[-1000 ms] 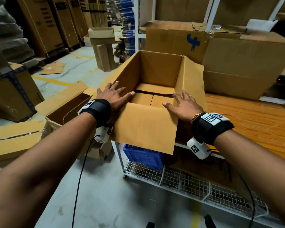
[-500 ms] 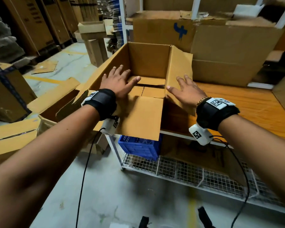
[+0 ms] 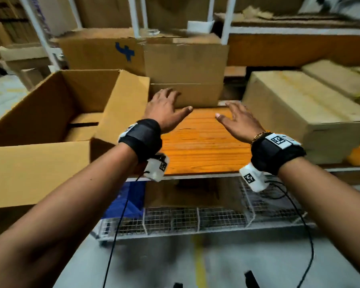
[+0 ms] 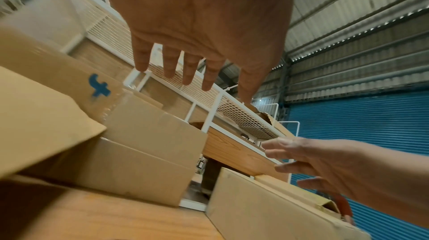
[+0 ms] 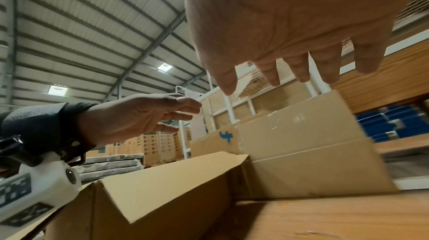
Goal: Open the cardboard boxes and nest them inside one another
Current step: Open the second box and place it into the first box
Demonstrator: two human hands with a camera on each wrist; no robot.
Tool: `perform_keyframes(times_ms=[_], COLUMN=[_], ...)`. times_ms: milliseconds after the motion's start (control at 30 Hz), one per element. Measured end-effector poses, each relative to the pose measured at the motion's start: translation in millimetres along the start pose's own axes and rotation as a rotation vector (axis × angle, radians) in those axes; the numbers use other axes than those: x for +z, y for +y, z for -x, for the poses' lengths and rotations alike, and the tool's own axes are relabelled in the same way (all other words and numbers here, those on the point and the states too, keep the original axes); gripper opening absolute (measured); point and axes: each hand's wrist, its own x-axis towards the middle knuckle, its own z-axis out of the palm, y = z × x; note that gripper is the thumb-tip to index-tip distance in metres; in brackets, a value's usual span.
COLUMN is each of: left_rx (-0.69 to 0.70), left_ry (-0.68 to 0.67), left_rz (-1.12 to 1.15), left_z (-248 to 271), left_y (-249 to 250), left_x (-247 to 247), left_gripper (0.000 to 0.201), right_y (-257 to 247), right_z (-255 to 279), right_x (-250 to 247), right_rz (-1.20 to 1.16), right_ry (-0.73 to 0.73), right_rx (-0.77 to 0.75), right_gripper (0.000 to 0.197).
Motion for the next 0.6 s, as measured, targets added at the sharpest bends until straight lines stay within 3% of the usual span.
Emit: perform_keyframes(times_ms=[133,300,600], left_rx=[0.038,0.085,0.094], left_ry=[-0.018,-0.096,-0.313], left_rz=[0.133,0.264,0.377], left_z=[-25.3,-46.4,-95.5], left_y=[85.4,175.1,264.5], left_x=[42.5,91.9,161.3], left_gripper=[0.073,0.072,0.078], right_y=[88.9,181.4,304.0], right_z=[7.4,11.2,-21.2], right_x=[-46.4,-87.7,-115.7], right_rz=[-0.004,0.020,-0.050], right_ry=[0.022,0.081,0.082], right_rx=[0.078,0.168,0.333], right_gripper=[0.092,0.070,0.072])
